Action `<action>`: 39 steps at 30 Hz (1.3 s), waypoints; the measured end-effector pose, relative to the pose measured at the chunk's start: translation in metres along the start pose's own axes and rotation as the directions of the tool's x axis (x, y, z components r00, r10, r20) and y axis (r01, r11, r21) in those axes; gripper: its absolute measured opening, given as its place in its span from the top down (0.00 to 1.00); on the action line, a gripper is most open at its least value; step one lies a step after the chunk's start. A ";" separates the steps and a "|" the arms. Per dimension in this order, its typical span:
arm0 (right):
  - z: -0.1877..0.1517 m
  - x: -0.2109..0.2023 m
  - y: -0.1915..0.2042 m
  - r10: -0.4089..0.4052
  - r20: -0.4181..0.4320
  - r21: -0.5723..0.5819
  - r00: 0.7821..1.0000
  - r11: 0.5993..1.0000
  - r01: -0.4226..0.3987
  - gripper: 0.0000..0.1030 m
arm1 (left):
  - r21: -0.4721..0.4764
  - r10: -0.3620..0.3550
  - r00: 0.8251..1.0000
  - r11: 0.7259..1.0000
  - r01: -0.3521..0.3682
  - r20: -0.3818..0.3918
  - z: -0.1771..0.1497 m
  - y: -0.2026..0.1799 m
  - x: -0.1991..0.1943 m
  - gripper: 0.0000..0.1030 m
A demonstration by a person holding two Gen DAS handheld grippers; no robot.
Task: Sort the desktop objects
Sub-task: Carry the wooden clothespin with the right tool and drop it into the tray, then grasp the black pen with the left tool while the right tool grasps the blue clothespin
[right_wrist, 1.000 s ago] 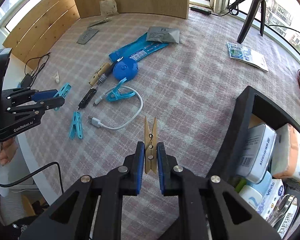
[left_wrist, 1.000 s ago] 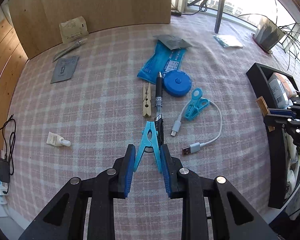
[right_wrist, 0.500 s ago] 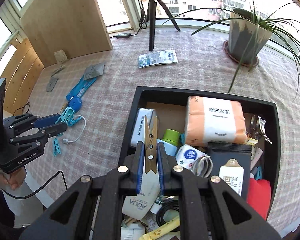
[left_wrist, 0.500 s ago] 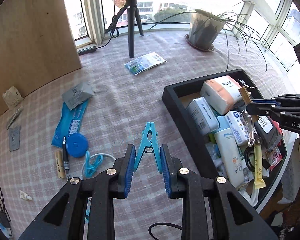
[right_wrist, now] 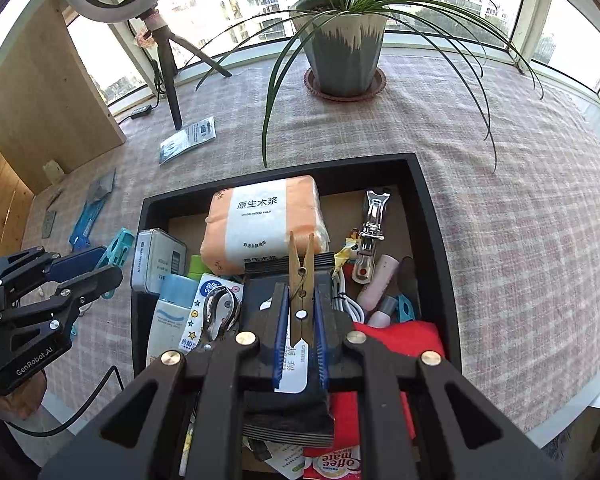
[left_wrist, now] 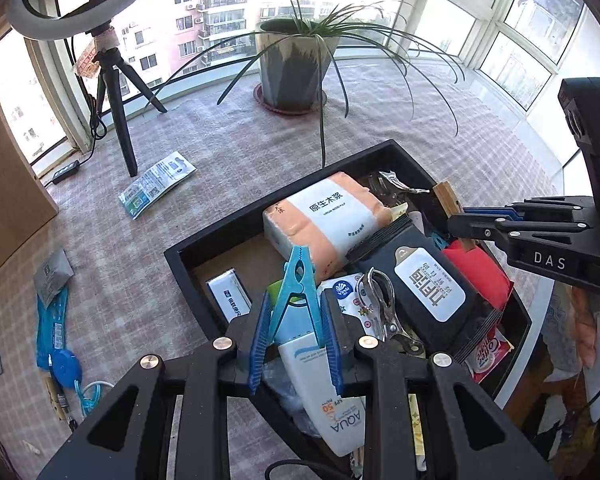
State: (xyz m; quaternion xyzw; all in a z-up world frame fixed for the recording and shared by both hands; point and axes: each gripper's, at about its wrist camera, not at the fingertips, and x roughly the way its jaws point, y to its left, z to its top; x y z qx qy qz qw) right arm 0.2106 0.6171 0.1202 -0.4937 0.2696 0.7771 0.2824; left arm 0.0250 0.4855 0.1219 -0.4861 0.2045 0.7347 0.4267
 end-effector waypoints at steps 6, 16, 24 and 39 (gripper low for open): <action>0.001 -0.002 -0.004 0.003 0.004 0.002 1.000 1.000 -0.003 0.77 | 0.017 -0.023 0.999 1.000 0.023 -0.024 0.005 -0.016 0.006 0.46; 0.007 -0.006 0.021 0.016 0.024 -0.033 1.000 0.999 -0.016 0.45 | -0.043 0.024 1.000 0.999 -0.024 -0.005 -0.008 0.011 -0.007 0.42; 0.009 -0.001 0.059 0.077 0.007 -0.112 0.997 0.991 -0.076 0.45 | -0.167 0.088 0.996 0.982 -0.092 -0.035 -0.040 0.061 -0.018 0.42; -0.004 0.005 0.170 0.221 -0.066 -0.274 0.973 0.934 -0.231 0.45 | -0.506 0.263 0.953 0.807 -0.303 -0.152 -0.153 0.213 -0.070 0.43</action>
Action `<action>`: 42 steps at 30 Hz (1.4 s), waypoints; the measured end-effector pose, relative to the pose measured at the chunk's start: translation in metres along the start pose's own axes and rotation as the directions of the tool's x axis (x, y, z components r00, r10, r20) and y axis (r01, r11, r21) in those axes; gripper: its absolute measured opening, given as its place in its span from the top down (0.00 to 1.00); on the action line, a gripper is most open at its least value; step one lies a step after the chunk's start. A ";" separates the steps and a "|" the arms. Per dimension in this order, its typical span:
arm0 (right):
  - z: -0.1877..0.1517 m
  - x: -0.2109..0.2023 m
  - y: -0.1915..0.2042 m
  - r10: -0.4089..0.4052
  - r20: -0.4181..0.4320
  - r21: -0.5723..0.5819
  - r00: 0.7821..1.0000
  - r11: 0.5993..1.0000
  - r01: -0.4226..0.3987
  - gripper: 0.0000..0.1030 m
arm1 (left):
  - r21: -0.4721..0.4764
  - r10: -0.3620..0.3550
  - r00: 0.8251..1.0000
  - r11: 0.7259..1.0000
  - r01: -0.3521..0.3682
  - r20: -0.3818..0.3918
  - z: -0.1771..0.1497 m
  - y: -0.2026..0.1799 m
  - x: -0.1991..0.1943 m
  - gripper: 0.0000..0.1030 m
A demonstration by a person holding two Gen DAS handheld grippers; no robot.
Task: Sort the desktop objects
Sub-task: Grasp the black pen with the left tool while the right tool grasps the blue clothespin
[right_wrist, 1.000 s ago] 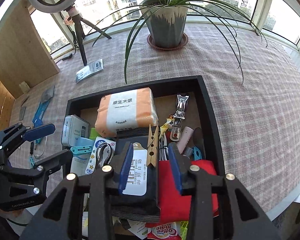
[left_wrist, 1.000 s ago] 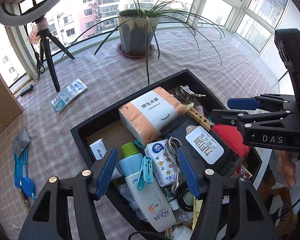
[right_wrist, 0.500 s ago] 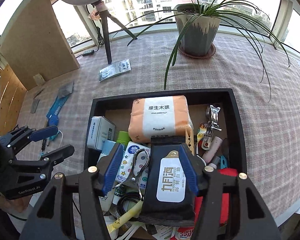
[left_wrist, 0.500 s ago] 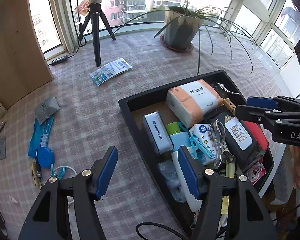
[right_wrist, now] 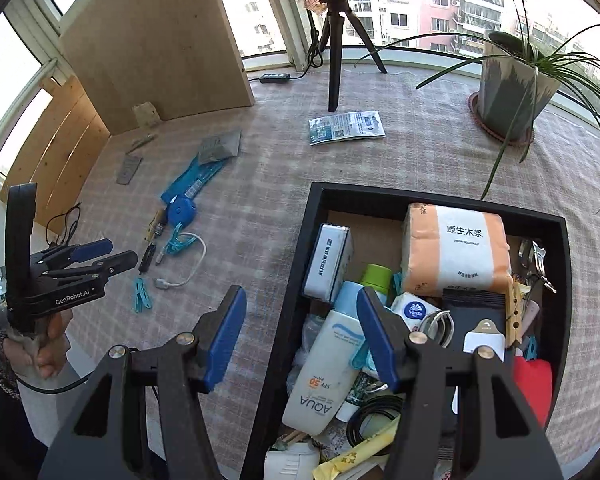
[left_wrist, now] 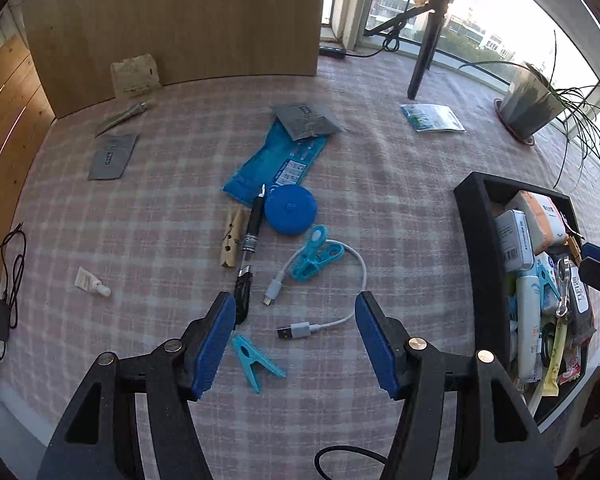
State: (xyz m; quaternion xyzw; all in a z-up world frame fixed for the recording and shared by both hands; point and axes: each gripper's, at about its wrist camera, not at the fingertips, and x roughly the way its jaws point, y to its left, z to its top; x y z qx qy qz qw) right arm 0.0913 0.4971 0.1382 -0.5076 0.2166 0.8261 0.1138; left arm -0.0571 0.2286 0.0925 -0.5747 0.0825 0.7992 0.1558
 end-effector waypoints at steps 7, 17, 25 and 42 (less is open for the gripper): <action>0.011 0.028 0.061 0.070 -0.039 0.005 0.997 0.998 -0.070 0.45 | -0.152 0.017 0.999 0.988 -0.021 -0.029 -0.006 0.091 0.005 0.50; 0.024 0.116 0.131 0.132 -0.180 0.081 0.975 0.990 -0.119 0.63 | -0.058 -0.078 0.995 0.996 0.075 -0.058 0.000 0.096 0.032 0.70; 0.030 0.173 0.129 0.127 -0.232 0.274 0.964 0.960 -0.061 0.69 | 0.101 -0.132 0.986 0.985 0.143 -0.102 0.002 0.056 0.064 0.75; 0.052 0.209 0.125 0.052 -0.262 0.336 0.964 0.941 0.041 0.70 | 0.182 -0.127 0.981 0.971 0.153 -0.145 0.015 0.047 0.097 0.82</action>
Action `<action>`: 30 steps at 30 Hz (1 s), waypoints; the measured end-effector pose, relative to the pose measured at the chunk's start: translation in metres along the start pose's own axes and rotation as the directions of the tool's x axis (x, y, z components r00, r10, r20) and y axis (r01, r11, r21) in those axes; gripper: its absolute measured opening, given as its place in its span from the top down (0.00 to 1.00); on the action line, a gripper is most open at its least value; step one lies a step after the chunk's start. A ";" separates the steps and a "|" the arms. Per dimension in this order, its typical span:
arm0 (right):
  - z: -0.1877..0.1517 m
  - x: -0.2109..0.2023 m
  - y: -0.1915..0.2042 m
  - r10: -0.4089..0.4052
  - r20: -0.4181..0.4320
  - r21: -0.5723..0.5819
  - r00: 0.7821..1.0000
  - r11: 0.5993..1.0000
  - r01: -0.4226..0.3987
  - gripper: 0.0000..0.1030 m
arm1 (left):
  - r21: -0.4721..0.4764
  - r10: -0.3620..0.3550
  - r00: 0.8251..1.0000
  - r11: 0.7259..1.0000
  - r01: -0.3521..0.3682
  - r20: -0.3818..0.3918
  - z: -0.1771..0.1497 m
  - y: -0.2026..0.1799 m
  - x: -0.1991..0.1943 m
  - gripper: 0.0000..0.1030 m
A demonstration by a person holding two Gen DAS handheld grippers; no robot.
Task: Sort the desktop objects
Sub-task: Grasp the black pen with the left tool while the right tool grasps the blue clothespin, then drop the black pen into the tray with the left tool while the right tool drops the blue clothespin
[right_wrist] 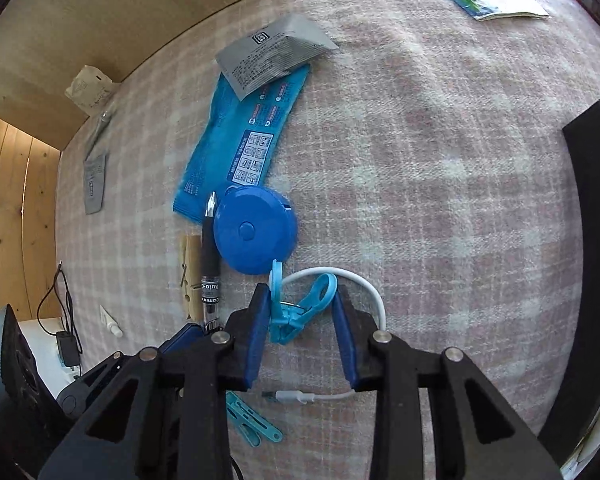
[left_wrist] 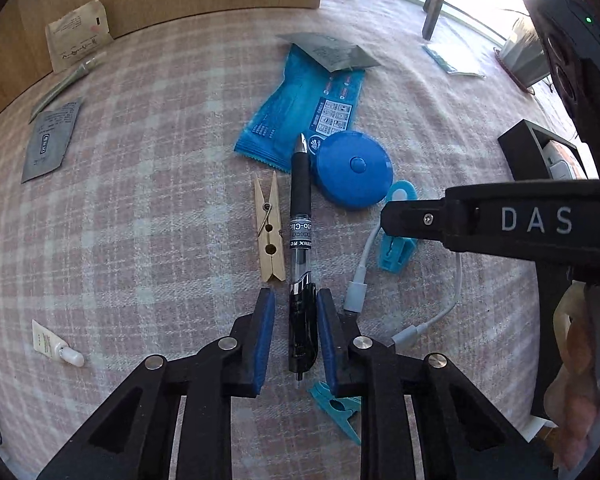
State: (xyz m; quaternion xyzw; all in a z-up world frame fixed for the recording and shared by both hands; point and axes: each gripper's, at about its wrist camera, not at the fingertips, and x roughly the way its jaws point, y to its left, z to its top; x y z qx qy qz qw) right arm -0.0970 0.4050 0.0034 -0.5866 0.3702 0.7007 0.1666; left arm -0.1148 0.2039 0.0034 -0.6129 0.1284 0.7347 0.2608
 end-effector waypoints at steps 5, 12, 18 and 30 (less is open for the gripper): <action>-0.007 0.000 0.003 -0.014 -0.013 -0.056 1.000 0.998 0.014 0.70 | 0.011 0.004 1.000 1.000 -0.004 0.006 -0.001 0.002 0.000 0.85; -0.023 -0.003 0.000 0.009 -0.037 -0.086 0.999 0.996 -0.012 0.71 | 0.011 0.028 0.999 1.000 -0.028 0.022 0.003 -0.001 0.001 0.86; -0.034 -0.024 -0.007 0.058 -0.014 -0.089 0.998 0.994 -0.059 0.71 | -0.033 -0.018 0.999 0.999 0.020 0.035 -0.002 0.006 -0.005 0.88; -0.052 -0.069 -0.039 0.103 0.045 -0.087 0.994 0.991 -0.099 0.71 | -0.012 0.035 0.997 0.999 -0.035 0.063 -0.009 0.001 -0.021 0.88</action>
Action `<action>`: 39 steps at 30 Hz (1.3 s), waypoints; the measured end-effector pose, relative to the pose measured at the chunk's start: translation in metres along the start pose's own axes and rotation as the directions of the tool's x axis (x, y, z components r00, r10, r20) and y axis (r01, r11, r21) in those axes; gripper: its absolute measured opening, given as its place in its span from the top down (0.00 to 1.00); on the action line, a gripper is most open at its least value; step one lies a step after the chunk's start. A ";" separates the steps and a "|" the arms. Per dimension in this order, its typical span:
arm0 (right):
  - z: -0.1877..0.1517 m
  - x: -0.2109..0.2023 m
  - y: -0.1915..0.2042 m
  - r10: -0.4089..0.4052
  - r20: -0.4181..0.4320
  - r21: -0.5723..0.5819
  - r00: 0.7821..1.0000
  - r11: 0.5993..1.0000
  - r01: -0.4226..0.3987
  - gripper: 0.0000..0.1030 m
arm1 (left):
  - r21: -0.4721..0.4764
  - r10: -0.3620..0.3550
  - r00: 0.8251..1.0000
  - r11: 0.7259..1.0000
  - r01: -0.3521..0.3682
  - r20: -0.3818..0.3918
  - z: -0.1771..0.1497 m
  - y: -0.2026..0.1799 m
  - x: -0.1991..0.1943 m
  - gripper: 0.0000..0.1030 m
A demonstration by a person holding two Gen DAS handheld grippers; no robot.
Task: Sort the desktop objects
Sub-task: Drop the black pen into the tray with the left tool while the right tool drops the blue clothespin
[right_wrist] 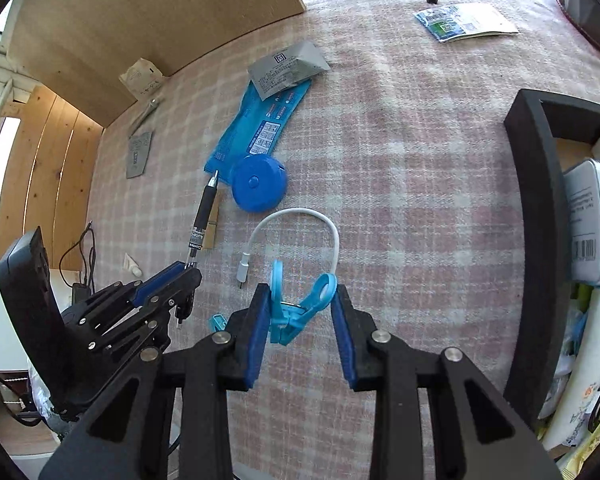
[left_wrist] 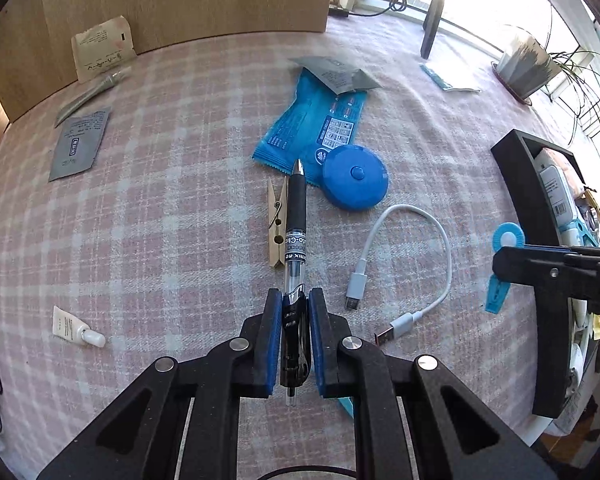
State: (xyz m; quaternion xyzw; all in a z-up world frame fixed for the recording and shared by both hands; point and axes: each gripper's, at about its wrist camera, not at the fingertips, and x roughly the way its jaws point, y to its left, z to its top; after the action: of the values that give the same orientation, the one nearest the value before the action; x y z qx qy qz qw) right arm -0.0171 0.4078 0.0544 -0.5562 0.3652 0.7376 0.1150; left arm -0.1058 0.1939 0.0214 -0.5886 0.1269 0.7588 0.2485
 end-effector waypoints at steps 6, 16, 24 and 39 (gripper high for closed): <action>-0.006 -0.035 -0.018 0.008 0.066 0.017 0.998 1.000 -0.009 0.71 | -0.003 -0.036 0.999 0.999 0.036 0.038 0.004 -0.009 -0.019 0.88; -0.024 -0.119 -0.100 -0.080 0.200 0.153 0.976 0.987 0.050 0.71 | 0.153 -0.163 0.983 0.977 0.149 0.086 0.032 -0.093 -0.053 0.88; -0.061 -0.171 -0.171 -0.182 0.252 0.288 0.951 0.952 0.106 0.71 | 0.295 -0.266 0.963 0.925 0.240 0.051 0.048 -0.192 -0.057 0.88; -0.092 -0.217 -0.246 -0.304 0.267 0.463 0.915 0.873 0.155 0.64 | 0.440 -0.325 0.946 0.847 0.298 -0.014 0.050 -0.315 -0.061 0.53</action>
State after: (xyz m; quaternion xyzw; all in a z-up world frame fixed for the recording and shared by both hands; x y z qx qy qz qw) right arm 0.2690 0.5715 0.1389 -0.4247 0.4253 0.7015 0.3830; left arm 0.0297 0.4700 0.1244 -0.5073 0.1888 0.6780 0.4973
